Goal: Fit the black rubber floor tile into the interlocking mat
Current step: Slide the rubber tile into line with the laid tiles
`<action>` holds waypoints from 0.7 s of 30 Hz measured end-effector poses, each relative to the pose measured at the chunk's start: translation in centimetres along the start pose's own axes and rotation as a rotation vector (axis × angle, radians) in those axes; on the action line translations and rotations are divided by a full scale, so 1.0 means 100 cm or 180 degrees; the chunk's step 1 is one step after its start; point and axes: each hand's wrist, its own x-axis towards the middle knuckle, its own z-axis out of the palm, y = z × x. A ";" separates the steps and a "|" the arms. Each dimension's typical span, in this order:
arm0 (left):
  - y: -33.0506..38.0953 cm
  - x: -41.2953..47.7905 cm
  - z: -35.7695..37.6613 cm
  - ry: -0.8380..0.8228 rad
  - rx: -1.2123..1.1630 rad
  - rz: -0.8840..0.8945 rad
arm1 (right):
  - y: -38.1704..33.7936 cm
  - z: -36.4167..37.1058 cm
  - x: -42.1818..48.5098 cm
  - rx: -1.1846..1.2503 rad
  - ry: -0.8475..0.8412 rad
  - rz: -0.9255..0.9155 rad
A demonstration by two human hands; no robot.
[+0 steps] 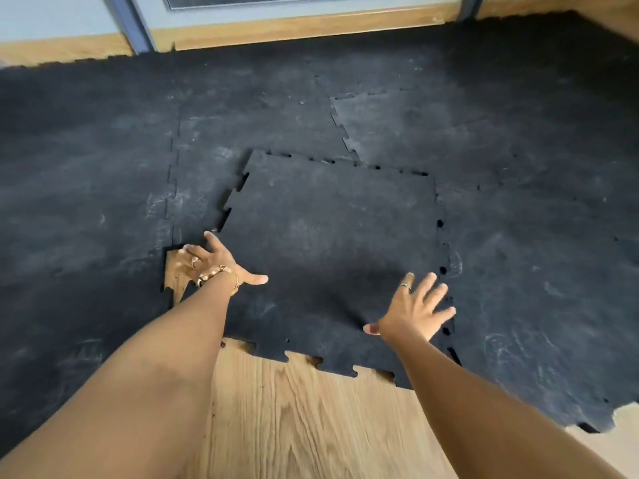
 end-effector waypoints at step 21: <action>-0.073 -0.066 -0.012 -0.0521 0.0612 0.0516 | 0.069 -0.003 0.007 0.2320 0.0032 0.1186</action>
